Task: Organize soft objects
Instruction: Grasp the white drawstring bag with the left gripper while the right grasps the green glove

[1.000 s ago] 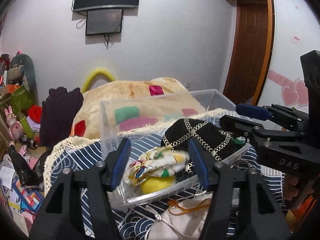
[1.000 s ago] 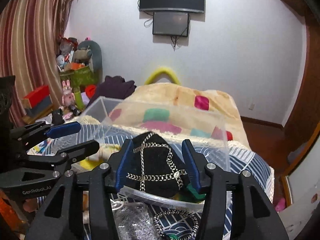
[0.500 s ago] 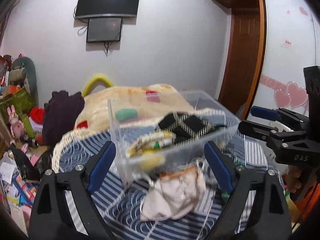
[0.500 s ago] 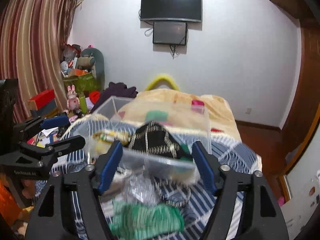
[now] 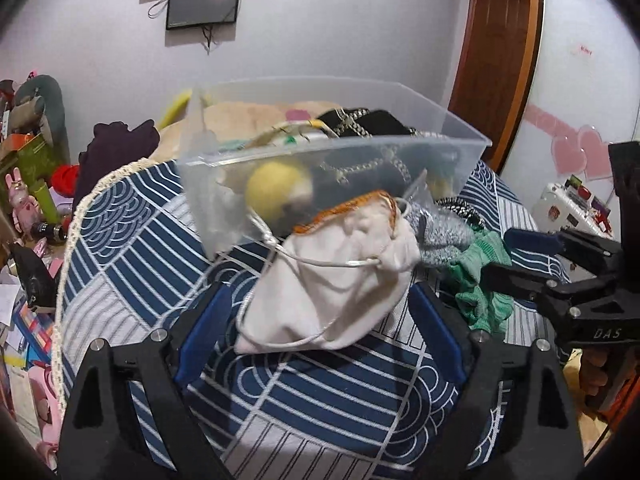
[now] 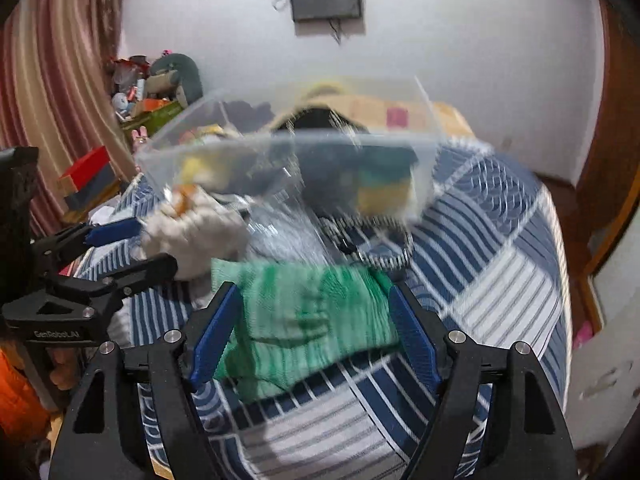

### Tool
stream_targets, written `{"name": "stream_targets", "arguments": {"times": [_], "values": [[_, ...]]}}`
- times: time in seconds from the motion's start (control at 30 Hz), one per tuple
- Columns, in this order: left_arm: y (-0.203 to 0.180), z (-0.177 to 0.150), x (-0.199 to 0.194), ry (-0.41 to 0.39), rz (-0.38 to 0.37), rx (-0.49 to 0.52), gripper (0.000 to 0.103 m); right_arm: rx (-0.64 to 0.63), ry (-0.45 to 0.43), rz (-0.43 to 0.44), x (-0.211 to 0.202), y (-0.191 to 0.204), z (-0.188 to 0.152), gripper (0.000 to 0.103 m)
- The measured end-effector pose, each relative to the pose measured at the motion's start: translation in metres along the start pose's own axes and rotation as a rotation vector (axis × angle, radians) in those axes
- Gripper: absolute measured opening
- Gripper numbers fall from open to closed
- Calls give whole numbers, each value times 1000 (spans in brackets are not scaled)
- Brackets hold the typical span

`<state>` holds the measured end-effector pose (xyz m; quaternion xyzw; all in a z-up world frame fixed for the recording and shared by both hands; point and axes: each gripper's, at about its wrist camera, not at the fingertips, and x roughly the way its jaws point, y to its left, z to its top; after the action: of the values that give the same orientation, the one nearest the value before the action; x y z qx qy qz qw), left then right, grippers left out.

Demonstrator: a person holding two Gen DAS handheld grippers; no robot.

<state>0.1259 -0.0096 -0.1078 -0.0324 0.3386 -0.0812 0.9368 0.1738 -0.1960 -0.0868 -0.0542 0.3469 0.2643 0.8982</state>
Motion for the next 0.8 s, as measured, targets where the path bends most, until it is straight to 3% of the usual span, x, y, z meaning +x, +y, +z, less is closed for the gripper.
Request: {"name": "stream_targets", "arguments": {"times": [0.1, 0.27, 0.3, 0.33, 0.53, 0.67, 0.8], "values": [[-3, 1, 9, 16, 10, 3, 91, 41, 21, 35, 3, -9, -6, 70], [0, 4, 14, 15, -7, -11, 89, 18, 5, 62, -2, -8, -11, 31], [1, 3, 14, 13, -12, -15, 82, 14, 1, 61, -2, -7, -11, 18], [2, 2, 13, 11, -12, -18, 77, 9, -2, 69, -3, -7, -12, 14], [14, 1, 5, -5, -40, -53, 35, -2, -40, 80, -13, -1, -12, 9], [13, 0, -7, -38, -37, -48, 25, -21, -93, 73, -28, 4, -10, 9], [7, 2, -28, -91, -23, -27, 23, -39, -132, 68, -37, 8, -6, 9]]}}
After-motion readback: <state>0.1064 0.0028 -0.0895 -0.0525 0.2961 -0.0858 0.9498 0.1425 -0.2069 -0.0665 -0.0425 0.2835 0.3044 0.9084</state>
